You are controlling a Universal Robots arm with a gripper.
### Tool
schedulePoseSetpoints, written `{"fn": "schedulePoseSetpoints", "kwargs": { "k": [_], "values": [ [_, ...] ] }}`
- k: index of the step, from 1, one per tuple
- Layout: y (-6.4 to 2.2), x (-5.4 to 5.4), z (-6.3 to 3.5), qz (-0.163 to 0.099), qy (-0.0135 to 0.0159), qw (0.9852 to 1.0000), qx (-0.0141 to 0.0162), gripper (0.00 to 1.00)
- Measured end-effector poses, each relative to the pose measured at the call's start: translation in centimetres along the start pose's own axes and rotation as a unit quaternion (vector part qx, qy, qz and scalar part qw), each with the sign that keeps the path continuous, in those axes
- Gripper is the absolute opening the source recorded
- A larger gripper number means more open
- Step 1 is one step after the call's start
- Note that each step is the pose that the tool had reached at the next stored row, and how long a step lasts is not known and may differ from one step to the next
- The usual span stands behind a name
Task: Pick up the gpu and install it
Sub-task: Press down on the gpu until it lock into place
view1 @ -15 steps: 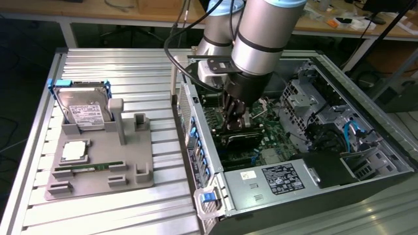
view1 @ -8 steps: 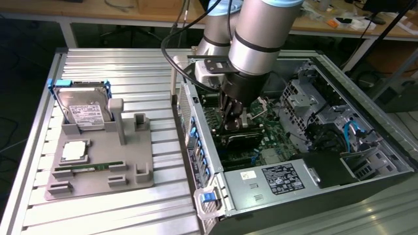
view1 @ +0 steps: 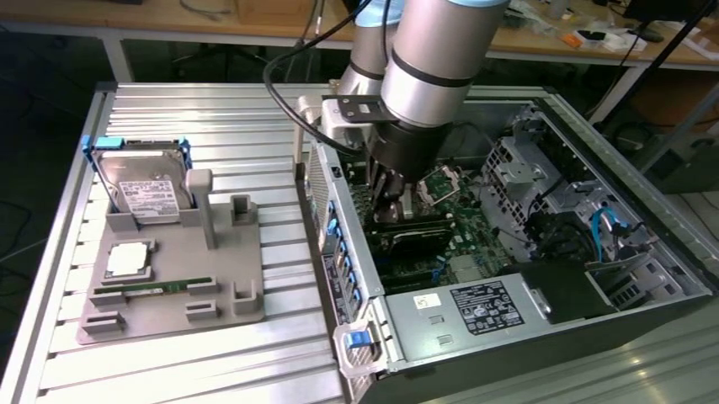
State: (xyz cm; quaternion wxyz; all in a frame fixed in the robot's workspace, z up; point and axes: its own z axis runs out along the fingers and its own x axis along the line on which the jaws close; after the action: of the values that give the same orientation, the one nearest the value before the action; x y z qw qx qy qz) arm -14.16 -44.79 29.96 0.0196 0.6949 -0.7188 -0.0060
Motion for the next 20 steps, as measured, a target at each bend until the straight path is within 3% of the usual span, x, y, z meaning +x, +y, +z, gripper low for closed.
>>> {"fn": "schedulePoseSetpoints", "kwargs": {
  "k": [2,4,5,14,18,20],
  "values": [
    [0.25,0.0,-0.12,0.000,-0.0009,1.0000,-0.0050,0.11],
    [0.48,0.0,-0.53,0.000,-0.0016,0.9999,-0.0129,0.11],
    [0.58,0.0,-0.73,0.000,-0.0015,0.9999,-0.0138,0.11],
    [1.66,0.1,-1.03,0.000,-0.0020,0.9999,-0.0151,0.11],
    [1.66,0.1,-0.49,0.000,-0.0015,0.9999,-0.0151,0.11],
    [1.65,0.0,-0.57,0.000,-0.0035,0.9999,-0.0145,0.11]
  ]
}}
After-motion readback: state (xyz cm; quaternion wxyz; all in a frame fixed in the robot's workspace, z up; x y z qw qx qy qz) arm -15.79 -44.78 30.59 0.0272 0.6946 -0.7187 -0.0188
